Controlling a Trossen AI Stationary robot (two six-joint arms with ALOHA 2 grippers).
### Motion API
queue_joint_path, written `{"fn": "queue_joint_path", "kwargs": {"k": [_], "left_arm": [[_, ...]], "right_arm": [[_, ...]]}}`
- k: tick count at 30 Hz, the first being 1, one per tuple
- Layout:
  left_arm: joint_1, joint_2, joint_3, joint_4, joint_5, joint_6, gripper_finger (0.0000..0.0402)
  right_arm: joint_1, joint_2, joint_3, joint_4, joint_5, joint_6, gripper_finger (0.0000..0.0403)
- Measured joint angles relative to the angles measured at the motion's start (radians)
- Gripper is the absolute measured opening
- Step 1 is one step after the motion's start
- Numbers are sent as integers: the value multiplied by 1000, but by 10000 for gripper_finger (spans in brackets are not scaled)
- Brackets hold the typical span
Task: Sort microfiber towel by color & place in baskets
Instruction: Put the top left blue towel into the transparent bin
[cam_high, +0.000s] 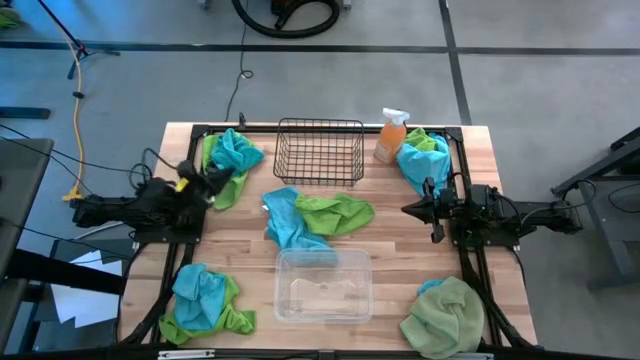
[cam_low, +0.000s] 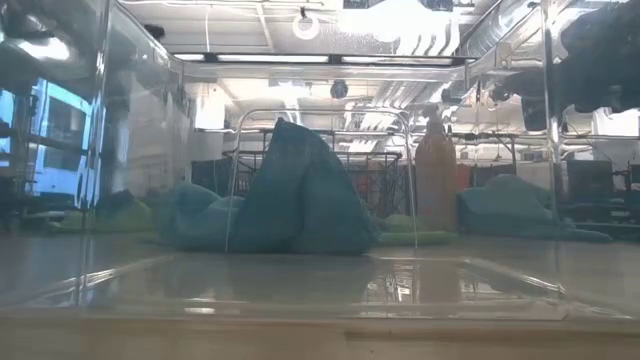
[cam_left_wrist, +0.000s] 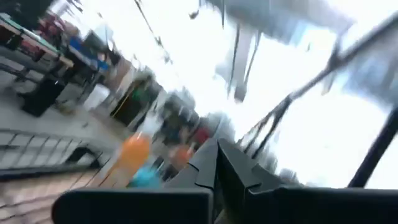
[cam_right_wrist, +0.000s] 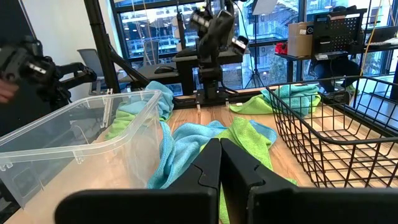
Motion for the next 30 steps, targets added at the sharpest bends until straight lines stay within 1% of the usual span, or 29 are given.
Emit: {"fn": "queue_joint_path", "kwargs": {"k": [2, 5, 6, 7, 9, 12, 15, 19, 21, 23, 25, 28, 30], "left_arm": [[0, 0, 0, 77, -60, -59, 0], [0, 0, 0, 142, -197, -53, 0], [0, 0, 0, 149, -223, -53, 0], [0, 0, 1, 151, -229, -52, 0], [0, 12, 20, 105, -220, -58, 1], [0, 79, 96, -55, -205, -104, 16], [18, 180, 214, -244, -208, -110, 47], [80, 309, 404, -591, -261, -113, 100], [129, 370, 497, -769, -263, -113, 122], [190, 427, 577, -923, -227, -113, 140], [259, 482, 633, -1028, -157, -112, 155], [360, 559, 681, -1087, -49, -77, 174], [419, 616, 701, -1098, -16, -51, 184]], "right_arm": [[0, 0, 0, 0, 0, 0, 0], [0, 0, 0, 0, 0, 0, 0], [0, 0, 0, 0, 0, 0, 0], [0, 0, 0, 0, 0, 0, 0], [0, 0, 0, 0, 0, 0, 0], [0, 0, 0, 0, 0, 0, 0], [0, 0, 0, 0, 0, 0, 0], [0, 0, 0, 0, 0, 0, 0], [0, 0, 0, 0, 0, 0, 0], [0, 0, 0, 0, 0, 0, 0], [0, 0, 0, 0, 0, 0, 0], [0, 0, 0, 0, 0, 0, 0], [0, 0, 0, 0, 0, 0, 0]]}}
